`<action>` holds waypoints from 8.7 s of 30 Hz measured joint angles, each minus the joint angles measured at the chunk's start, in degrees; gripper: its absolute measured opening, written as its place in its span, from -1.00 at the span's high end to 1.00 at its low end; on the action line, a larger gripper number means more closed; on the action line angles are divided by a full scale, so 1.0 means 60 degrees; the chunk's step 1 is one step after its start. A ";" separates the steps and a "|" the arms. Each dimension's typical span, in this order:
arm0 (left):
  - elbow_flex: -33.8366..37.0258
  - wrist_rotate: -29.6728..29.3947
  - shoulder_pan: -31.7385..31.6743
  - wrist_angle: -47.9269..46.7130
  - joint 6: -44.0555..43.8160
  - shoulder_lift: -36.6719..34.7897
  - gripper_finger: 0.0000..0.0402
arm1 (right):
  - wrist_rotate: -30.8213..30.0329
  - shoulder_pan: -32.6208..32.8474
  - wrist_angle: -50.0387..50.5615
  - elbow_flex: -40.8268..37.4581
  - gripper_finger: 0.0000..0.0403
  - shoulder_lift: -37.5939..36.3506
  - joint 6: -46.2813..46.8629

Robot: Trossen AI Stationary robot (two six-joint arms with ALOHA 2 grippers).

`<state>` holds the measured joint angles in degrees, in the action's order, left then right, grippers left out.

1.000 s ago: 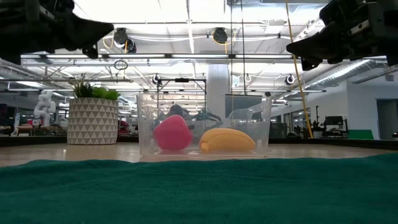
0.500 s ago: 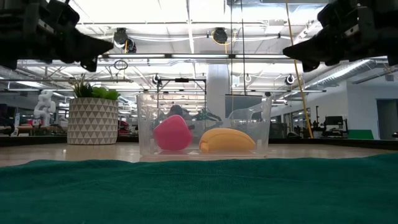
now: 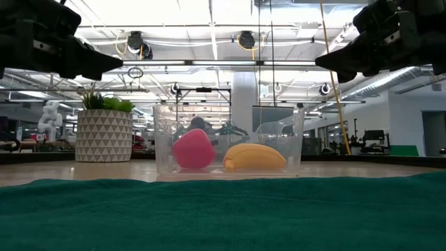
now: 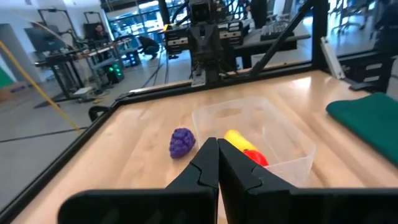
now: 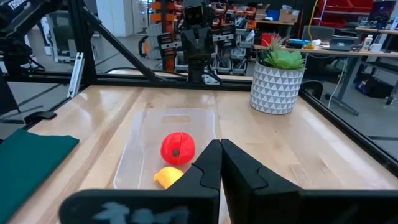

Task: Pick and placing Produce into tupperware
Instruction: Put the black berry into transparent bin

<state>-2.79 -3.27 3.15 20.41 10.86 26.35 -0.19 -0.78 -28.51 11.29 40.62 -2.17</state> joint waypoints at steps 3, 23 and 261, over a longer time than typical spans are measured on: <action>0.0000 -0.0482 0.0265 -0.0011 0.0151 0.0000 1.00 | 0.0000 0.0000 0.0002 0.0003 1.00 0.0015 -0.0002; 0.0000 -0.0976 0.0337 0.0077 -0.0063 0.0000 0.92 | 0.0000 0.0000 0.0003 0.0001 1.00 0.0059 -0.0009; 0.0000 -0.1718 0.0284 -0.0445 0.0691 0.0000 0.87 | 0.2322 -0.3311 1.2799 1.2461 -0.77 1.0739 -0.4655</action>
<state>-2.79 -13.57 4.85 17.74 15.01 26.35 13.74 -20.64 48.28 86.06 105.06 -30.10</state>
